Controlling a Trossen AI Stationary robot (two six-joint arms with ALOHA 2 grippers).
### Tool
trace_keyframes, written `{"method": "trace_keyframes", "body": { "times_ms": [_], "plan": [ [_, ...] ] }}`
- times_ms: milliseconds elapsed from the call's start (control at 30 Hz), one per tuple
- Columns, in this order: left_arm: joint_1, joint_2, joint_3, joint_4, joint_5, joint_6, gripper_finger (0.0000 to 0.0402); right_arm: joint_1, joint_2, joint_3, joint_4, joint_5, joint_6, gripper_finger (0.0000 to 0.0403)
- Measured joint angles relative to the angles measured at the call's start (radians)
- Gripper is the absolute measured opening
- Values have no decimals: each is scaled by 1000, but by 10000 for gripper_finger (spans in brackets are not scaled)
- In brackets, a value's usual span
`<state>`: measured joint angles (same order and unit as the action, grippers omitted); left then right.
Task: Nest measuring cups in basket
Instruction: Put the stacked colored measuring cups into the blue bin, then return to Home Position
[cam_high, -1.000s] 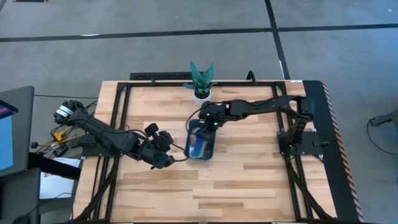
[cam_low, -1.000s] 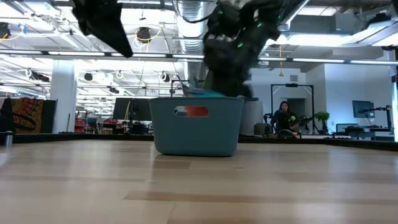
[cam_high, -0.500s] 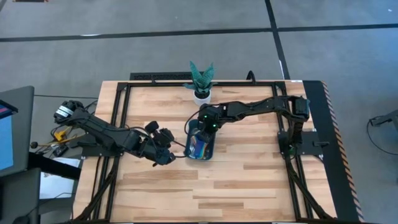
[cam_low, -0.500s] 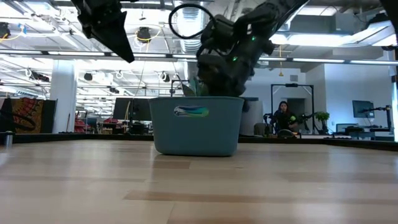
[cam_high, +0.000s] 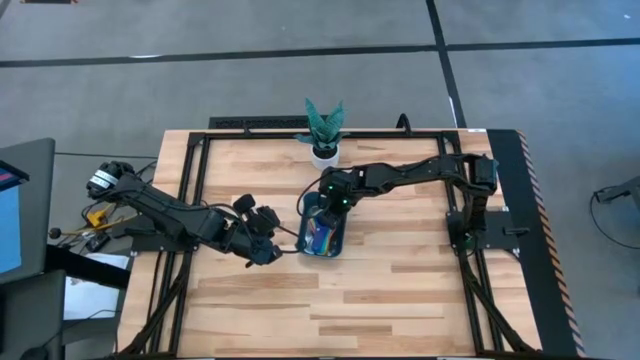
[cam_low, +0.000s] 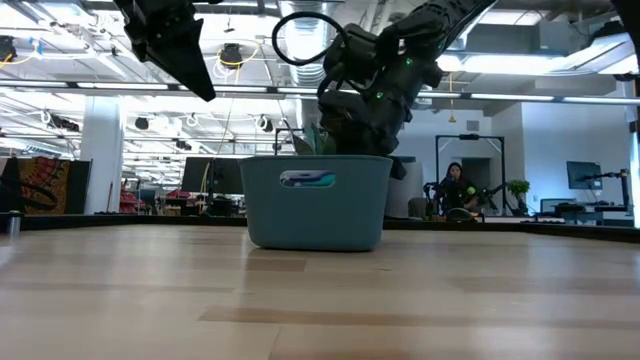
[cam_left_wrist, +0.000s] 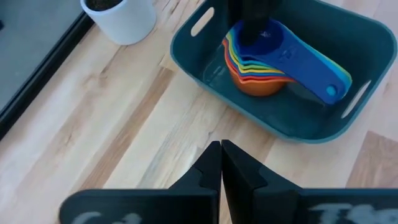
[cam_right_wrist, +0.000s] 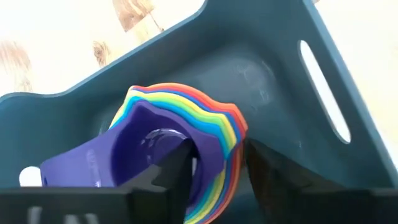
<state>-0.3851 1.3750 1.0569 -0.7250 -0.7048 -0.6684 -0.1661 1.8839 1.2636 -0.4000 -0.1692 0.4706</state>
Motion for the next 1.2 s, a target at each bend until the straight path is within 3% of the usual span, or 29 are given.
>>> {"method": "trace_keyframes", "body": {
  "times_ms": [267,600,767,1100,1200],
  "plan": [
    [2,0,0,-2,-23,66,0,29,-83,-2,-9,79,2,245],
    [13,0,0,2,-36,73,0,119,-240,-41,4,217,-9,248],
    [13,0,0,32,-41,91,0,166,-282,-72,45,222,0,249],
    [3,1,0,226,-37,271,0,267,-345,-77,58,231,-27,248],
    [-9,1,0,284,-36,337,0,326,-384,-108,83,317,-54,248]
  ]
}}
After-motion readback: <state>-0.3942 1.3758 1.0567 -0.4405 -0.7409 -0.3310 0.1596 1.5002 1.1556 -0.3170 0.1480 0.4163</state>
